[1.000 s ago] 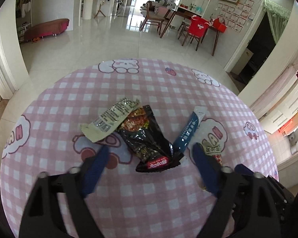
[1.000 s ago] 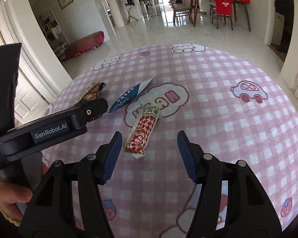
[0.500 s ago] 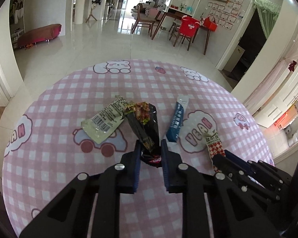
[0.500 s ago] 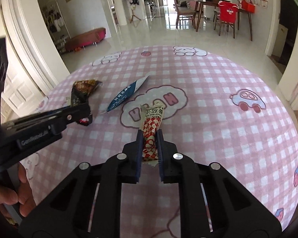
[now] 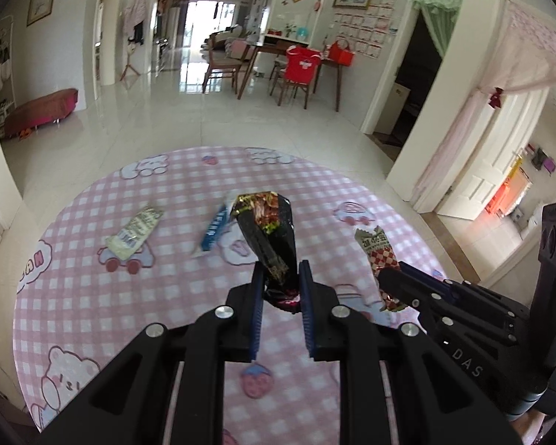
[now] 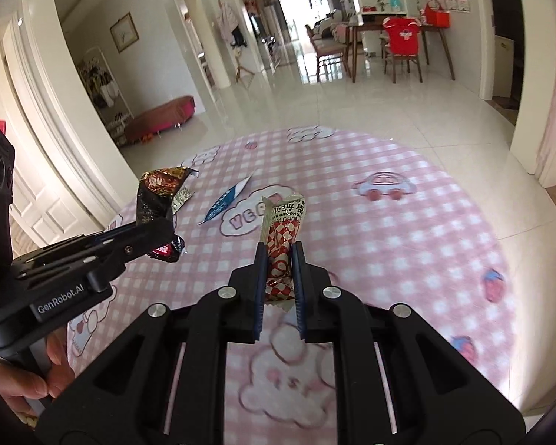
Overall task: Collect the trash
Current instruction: 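Grasp the black-gold wrapper with the left tool while the right tool grasps the red-white snack stick, then carry the wrapper over the bucket and open the left tool while the right tool carries the snack stick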
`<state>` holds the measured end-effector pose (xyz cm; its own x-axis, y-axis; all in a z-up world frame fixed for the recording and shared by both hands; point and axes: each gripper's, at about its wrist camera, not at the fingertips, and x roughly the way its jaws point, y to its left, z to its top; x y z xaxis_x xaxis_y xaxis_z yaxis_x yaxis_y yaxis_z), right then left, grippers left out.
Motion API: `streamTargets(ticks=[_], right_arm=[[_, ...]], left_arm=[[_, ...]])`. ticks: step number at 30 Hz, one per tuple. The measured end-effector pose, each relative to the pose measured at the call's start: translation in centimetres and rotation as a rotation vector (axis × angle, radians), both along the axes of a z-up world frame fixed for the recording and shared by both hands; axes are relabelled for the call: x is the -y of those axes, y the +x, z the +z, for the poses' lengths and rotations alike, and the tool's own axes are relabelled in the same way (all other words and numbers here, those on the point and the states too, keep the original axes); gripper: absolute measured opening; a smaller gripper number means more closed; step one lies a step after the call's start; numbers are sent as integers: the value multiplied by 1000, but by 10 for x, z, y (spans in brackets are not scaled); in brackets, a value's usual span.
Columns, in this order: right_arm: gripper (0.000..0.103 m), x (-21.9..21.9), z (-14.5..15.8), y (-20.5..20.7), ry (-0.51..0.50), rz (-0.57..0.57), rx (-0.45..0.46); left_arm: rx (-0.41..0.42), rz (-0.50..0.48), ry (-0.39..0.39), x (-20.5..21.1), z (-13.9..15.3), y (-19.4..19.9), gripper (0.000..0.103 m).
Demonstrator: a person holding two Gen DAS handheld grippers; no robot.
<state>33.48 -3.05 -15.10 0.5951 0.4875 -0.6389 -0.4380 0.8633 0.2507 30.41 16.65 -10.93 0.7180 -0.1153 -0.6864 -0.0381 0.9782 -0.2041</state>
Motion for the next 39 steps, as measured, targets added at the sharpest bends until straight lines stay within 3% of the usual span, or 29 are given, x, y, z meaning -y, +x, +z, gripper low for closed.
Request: streamTargets(ticks=[6,13,22,33,36,37,38,39], right_arm=[[13,67,12,-27,67,-79,33],[14,174,3,-69,136,-242,56],[14,311,-39,-132,197,-532,42],[14,392,-76,-175,225,-746,43],[14,398,-82,-181,233,-780,40],[14,400,-83,-182,238,-787,39],[14,401,-83,-183,240,-792,37],[14,403,-85,-183,242,-796,32]], left_arm=[[23,-120,40,71,12,-12,17],[7,-296,73,174,1,-18,17],[-73,-552,106,314,-44,-23,18],[-192,-739,102,426,-100,-27,19],[-219,-745,95,440,-110,-25,38],[-226,-739,102,443,-113,-25,57],[-224,-730,110,444,-115,-26,68],[-216,-715,119,444,-116,-26,69]])
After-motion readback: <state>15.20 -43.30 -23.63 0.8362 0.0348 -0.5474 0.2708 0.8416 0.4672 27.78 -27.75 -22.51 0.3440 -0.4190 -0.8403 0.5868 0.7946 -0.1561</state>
